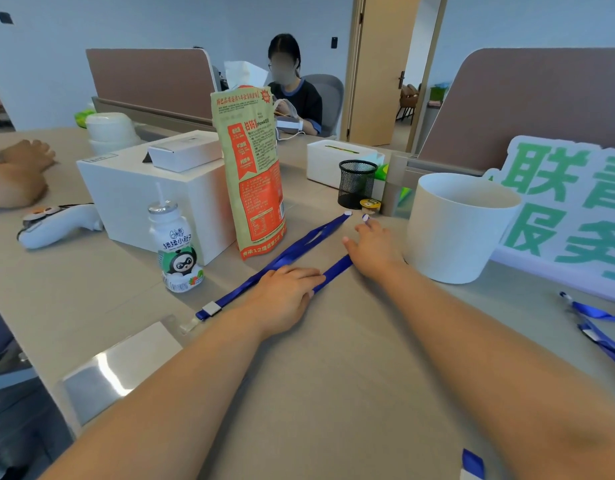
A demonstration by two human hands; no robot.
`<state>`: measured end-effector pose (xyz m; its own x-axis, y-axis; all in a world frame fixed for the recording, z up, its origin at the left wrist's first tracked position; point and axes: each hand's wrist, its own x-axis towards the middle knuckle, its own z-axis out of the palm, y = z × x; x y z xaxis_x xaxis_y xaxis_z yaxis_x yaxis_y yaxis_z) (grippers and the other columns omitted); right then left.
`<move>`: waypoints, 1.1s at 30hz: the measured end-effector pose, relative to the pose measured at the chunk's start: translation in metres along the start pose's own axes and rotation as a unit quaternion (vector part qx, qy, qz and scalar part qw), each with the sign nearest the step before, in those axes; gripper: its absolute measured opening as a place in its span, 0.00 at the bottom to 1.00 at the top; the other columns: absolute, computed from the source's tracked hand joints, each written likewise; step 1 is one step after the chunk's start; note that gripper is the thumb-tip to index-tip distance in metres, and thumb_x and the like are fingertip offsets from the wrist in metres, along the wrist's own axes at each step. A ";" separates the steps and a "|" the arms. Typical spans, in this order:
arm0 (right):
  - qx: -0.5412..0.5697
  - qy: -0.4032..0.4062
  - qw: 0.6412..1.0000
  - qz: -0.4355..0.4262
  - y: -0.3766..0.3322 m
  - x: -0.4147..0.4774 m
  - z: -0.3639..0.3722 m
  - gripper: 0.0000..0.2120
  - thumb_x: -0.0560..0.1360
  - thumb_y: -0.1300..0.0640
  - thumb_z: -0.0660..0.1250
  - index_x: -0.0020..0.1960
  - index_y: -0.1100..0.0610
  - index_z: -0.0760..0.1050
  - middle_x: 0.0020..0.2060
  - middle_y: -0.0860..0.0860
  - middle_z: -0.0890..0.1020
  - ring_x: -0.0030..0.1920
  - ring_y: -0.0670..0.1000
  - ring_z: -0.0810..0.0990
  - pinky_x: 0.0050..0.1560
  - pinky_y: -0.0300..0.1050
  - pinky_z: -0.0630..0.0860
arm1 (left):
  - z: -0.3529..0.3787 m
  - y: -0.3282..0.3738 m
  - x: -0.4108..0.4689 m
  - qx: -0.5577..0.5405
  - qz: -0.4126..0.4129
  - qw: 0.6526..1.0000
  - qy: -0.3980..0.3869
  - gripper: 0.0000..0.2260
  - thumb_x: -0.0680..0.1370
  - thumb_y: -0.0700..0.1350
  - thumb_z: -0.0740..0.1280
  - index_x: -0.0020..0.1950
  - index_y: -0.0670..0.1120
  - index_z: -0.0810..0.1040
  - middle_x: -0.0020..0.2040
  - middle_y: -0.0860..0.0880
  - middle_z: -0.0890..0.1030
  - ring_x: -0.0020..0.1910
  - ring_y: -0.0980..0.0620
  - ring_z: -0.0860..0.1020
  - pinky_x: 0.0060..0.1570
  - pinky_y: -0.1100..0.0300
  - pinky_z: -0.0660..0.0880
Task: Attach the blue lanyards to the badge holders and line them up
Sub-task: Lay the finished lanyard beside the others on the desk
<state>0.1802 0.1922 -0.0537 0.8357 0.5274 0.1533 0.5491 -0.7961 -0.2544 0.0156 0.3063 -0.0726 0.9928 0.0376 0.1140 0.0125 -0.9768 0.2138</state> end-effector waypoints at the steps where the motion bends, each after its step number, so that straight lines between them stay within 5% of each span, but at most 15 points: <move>1: 0.012 -0.024 1.000 -0.009 -0.001 -0.002 0.000 0.23 0.80 0.47 0.54 0.69 0.60 0.65 0.68 0.58 0.68 0.66 0.57 0.68 0.65 0.49 0.67 | -0.001 0.001 0.000 0.008 -0.002 1.000 -0.003 0.18 0.81 0.45 0.54 0.72 0.52 0.65 0.72 0.55 0.65 0.72 0.52 0.61 0.69 0.49 0.62; 6: -0.010 -0.104 0.992 -0.077 -0.004 -0.003 0.006 0.18 0.79 0.47 0.55 0.59 0.59 0.71 0.58 0.56 0.75 0.58 0.54 0.73 0.58 0.49 0.72 | -0.005 0.005 -0.002 0.055 -0.005 0.998 0.015 0.18 0.80 0.44 0.54 0.70 0.50 0.68 0.71 0.57 0.67 0.70 0.53 0.63 0.65 0.55 0.64; 12: -0.035 -0.110 0.990 -0.085 -0.013 0.002 0.011 0.22 0.79 0.45 0.54 0.65 0.59 0.67 0.65 0.56 0.71 0.65 0.55 0.69 0.63 0.53 0.69 | -0.006 0.002 -0.006 0.073 -0.011 0.997 0.003 0.19 0.81 0.47 0.53 0.72 0.49 0.64 0.72 0.56 0.66 0.70 0.52 0.62 0.64 0.55 0.64; 20: 0.026 -0.085 0.994 -0.067 -0.019 0.009 0.016 0.19 0.79 0.48 0.57 0.63 0.59 0.68 0.61 0.56 0.74 0.59 0.55 0.74 0.60 0.50 0.71 | -0.016 -0.003 -0.004 0.090 -0.056 0.994 0.016 0.17 0.81 0.47 0.56 0.69 0.49 0.69 0.65 0.48 0.69 0.66 0.48 0.65 0.62 0.56 0.65; 25: 0.018 -0.099 0.991 -0.092 -0.021 0.006 0.012 0.22 0.79 0.48 0.56 0.69 0.59 0.64 0.66 0.57 0.71 0.64 0.56 0.71 0.65 0.52 0.68 | -0.030 -0.006 0.000 0.052 -0.081 0.995 -0.035 0.15 0.79 0.48 0.60 0.66 0.50 0.72 0.59 0.47 0.72 0.59 0.48 0.71 0.51 0.59 0.67; 29: 0.013 -0.091 0.991 -0.100 -0.023 -0.001 0.008 0.29 0.79 0.47 0.58 0.74 0.59 0.56 0.74 0.56 0.60 0.73 0.54 0.59 0.72 0.50 0.60 | -0.043 -0.009 0.000 0.041 -0.080 0.992 -0.090 0.17 0.79 0.48 0.62 0.67 0.49 0.71 0.59 0.46 0.73 0.57 0.48 0.72 0.54 0.57 0.70; 33: 0.054 -0.032 0.987 -0.150 -0.031 -0.017 0.000 0.21 0.77 0.51 0.63 0.67 0.56 0.69 0.67 0.53 0.71 0.67 0.52 0.69 0.66 0.46 0.67 | -0.051 -0.015 -0.009 0.024 -0.098 0.994 -0.043 0.17 0.78 0.47 0.61 0.67 0.48 0.71 0.58 0.45 0.75 0.58 0.46 0.73 0.57 0.54 0.71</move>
<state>0.1493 0.2081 -0.0488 0.6311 0.7553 0.1769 0.7643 -0.5664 -0.3081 0.0007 0.3317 -0.0273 0.9772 0.2119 -0.0096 0.2102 -0.9615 0.1769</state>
